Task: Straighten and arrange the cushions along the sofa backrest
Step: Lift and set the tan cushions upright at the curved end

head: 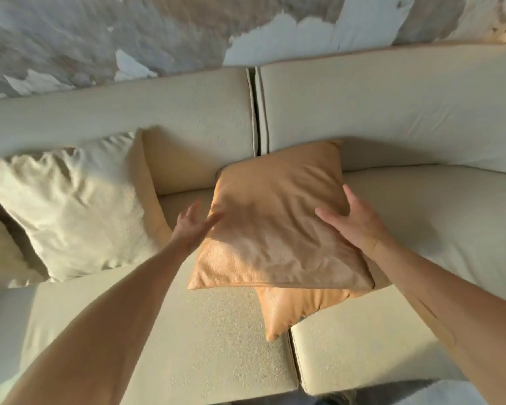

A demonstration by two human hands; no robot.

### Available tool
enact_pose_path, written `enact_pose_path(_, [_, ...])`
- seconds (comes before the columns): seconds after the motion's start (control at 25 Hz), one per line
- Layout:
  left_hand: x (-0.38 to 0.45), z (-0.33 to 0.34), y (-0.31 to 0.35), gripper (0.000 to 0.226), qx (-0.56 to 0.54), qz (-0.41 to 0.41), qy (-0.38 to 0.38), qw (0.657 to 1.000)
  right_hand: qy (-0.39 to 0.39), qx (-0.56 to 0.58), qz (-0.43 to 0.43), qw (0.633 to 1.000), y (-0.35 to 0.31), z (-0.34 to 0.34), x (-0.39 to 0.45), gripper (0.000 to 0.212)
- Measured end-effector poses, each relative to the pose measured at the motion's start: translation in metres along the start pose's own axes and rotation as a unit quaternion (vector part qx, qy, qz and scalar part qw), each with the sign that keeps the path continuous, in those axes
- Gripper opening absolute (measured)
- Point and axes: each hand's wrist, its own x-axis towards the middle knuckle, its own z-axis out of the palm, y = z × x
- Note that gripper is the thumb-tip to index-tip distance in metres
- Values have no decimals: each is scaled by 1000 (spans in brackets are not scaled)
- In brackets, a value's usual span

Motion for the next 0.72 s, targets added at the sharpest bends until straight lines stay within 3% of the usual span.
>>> enact_pose_path(0.2, [46, 28, -25, 114, -94, -65, -52, 992, -28, 56, 5, 998, 17, 20, 41, 104])
enact_pose_path(0.44, [64, 39, -29, 125, -138, -58, -121, 981, -40, 125, 54, 990, 27, 29, 51, 112])
enact_pose_path(0.72, [40, 32, -9, 120, -121, -19, -90, 988, -55, 146, 60, 986, 16, 2, 36, 108])
